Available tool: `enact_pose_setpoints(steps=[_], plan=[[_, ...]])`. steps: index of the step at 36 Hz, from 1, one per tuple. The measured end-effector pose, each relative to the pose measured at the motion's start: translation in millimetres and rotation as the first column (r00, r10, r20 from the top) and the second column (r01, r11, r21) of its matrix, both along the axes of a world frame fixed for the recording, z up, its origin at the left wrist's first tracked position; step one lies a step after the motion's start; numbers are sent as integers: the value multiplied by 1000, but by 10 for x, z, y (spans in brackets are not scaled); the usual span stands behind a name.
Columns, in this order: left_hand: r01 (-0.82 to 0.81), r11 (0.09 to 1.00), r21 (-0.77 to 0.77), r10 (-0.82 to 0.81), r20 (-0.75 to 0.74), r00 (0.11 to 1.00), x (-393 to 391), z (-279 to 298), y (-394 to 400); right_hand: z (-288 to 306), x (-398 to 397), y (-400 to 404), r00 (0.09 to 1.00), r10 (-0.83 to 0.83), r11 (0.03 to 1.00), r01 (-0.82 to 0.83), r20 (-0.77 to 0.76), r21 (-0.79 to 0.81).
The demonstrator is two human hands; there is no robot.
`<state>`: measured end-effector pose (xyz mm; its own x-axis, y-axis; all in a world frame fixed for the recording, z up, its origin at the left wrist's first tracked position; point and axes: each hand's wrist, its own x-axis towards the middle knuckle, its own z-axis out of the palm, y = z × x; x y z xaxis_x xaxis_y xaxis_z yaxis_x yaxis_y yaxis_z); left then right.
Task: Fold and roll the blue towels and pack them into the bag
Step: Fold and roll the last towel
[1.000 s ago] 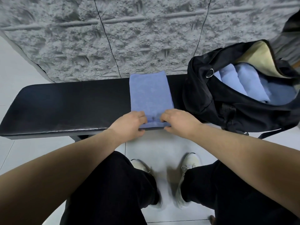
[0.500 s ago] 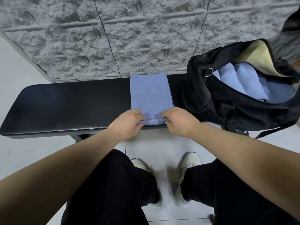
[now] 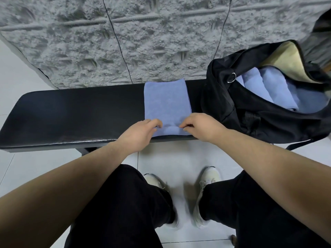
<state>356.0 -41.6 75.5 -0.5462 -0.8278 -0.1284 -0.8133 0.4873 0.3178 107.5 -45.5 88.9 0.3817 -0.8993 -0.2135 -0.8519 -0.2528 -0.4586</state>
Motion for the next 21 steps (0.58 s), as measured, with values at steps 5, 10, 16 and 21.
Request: enact_pose_setpoints(steps=[5,10,16,21], plan=[[-16,993,-113,14,-16,1000,1,24,-23,-49,48,-22,979,125,970,-155,-163,-187],[116,949,-292,-83,123,989,-43,36,-78,-19,150,0,970,104,978,-141,-222,-156],[88,955,-283,-53,127,990,-160,73,-48,-33,195,39,926,116,957,-201,-358,-210],[124,958,-258,-100,107,989,-139,72,-3,-38,201,146,913,122,921,-250,-389,-298]])
